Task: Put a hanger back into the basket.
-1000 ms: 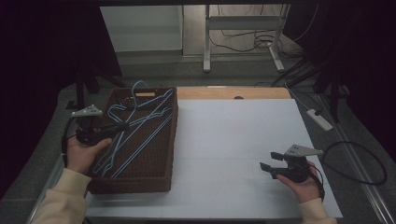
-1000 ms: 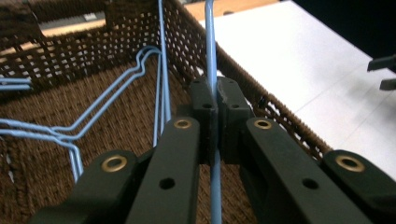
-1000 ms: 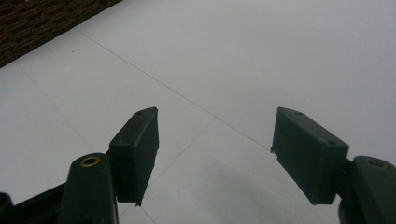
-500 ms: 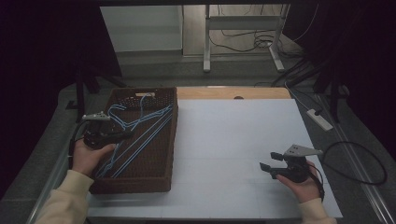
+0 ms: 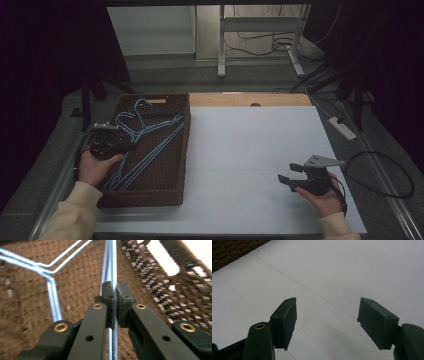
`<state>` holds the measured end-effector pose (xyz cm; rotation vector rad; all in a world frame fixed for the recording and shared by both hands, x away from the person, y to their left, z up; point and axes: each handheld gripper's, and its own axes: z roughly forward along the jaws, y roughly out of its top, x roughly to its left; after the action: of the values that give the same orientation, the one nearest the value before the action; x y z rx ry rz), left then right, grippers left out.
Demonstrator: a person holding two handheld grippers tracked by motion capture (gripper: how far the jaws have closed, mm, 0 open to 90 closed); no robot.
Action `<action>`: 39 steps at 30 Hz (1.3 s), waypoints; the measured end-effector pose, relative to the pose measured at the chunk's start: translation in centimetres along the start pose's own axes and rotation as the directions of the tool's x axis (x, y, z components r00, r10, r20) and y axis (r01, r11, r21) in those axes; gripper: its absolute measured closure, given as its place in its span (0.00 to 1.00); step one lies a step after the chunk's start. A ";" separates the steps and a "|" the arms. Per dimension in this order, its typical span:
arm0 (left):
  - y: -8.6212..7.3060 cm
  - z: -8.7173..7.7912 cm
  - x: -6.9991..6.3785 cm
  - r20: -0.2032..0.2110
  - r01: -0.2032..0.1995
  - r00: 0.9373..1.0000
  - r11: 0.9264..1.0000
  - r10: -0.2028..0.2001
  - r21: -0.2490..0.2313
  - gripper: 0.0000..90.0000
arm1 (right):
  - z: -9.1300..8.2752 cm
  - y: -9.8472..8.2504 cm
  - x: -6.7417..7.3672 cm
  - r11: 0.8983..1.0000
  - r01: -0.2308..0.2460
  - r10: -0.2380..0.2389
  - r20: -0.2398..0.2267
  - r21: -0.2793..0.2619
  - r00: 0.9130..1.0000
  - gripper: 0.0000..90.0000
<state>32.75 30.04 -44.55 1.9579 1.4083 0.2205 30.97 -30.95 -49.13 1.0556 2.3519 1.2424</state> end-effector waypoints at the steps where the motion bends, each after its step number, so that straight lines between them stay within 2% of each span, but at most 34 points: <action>1: 0.0 0.2 0.1 -0.023 0.006 1.000 1.000 -0.006 0.014 0.96 | 0.0 0.0 0.0 1.000 0.001 -0.001 -0.001 0.002 1.000 0.35; 3: 0.1 0.5 0.3 -0.062 0.014 0.998 0.999 -0.012 0.036 0.96 | 0.1 0.0 0.0 1.000 0.002 -0.002 -0.001 0.002 1.000 0.35; 7: 0.0 1.0 0.5 -0.136 0.019 0.991 0.998 -0.010 0.064 0.96 | 0.1 0.0 0.0 1.000 0.004 -0.004 0.000 0.005 1.000 0.35; 12: 0.0 1.5 0.7 -0.178 0.015 0.984 0.996 0.001 0.089 0.96 | 0.2 0.0 0.0 1.000 0.005 -0.005 0.001 0.014 1.000 0.35; 15: 0.0 2.0 0.6 -0.215 0.013 0.977 0.992 0.015 0.125 0.96 | 0.2 0.0 0.0 1.000 0.006 -0.006 -0.001 0.014 1.000 0.35; 17: 0.0 2.2 0.7 -0.224 0.015 0.974 0.990 0.017 0.141 0.95 | 0.3 -0.1 0.0 1.000 0.008 -0.008 0.000 0.018 1.000 0.35; 19: 0.0 2.5 0.8 -0.223 0.026 0.975 0.989 0.007 0.148 0.91 | 0.4 -0.1 0.1 1.000 0.015 -0.015 -0.001 0.025 1.000 0.35; 20: 0.1 2.6 0.8 -0.229 0.023 0.973 0.988 0.013 0.155 0.84 | 0.4 0.0 0.1 1.000 0.016 -0.016 0.000 0.025 1.000 0.35; 21: 0.1 2.6 0.6 -0.249 0.007 0.968 0.989 0.030 0.147 0.79 | 0.4 0.0 0.1 1.000 0.017 -0.017 0.000 0.025 1.000 0.34; 22: 0.1 2.5 0.5 -0.256 -0.001 0.966 0.991 0.036 0.136 0.76 | 0.4 0.0 0.1 1.000 0.017 -0.017 0.000 0.024 1.000 0.34; 25: 0.3 1.6 -0.1 -0.243 -0.041 0.969 0.997 0.055 0.061 0.68 | 0.3 -0.1 0.0 1.000 0.013 -0.013 -0.001 0.021 1.000 0.34; 27: 0.4 1.0 -0.5 -0.217 -0.070 0.974 0.997 0.072 0.016 0.58 | 0.3 -0.1 0.0 1.000 0.013 -0.013 0.001 0.021 1.000 0.34; 29: 0.5 0.5 -1.0 -0.194 -0.095 0.977 0.995 0.090 -0.018 0.51 | 0.3 -0.1 0.0 1.000 0.012 -0.013 0.001 0.020 1.000 0.34; 32: 0.4 -0.2 -1.4 -0.169 -0.110 0.981 0.992 0.099 -0.056 0.45 | 0.3 0.0 0.1 1.000 0.014 -0.014 0.001 0.017 1.000 0.34; 34: 0.3 -0.7 -1.7 -0.139 -0.118 0.985 0.989 0.105 -0.086 0.43 | 0.3 0.0 0.1 1.000 0.014 -0.014 0.001 0.016 1.000 0.34; 39: -0.1 -1.6 -2.5 -0.094 -0.149 0.986 0.982 0.138 -0.116 0.41 | 0.2 0.0 0.1 1.000 0.014 -0.014 0.001 0.016 1.000 0.34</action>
<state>30.84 28.57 -42.80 1.9690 1.2755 0.4524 31.03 -30.76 -49.31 1.0428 2.3685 1.2201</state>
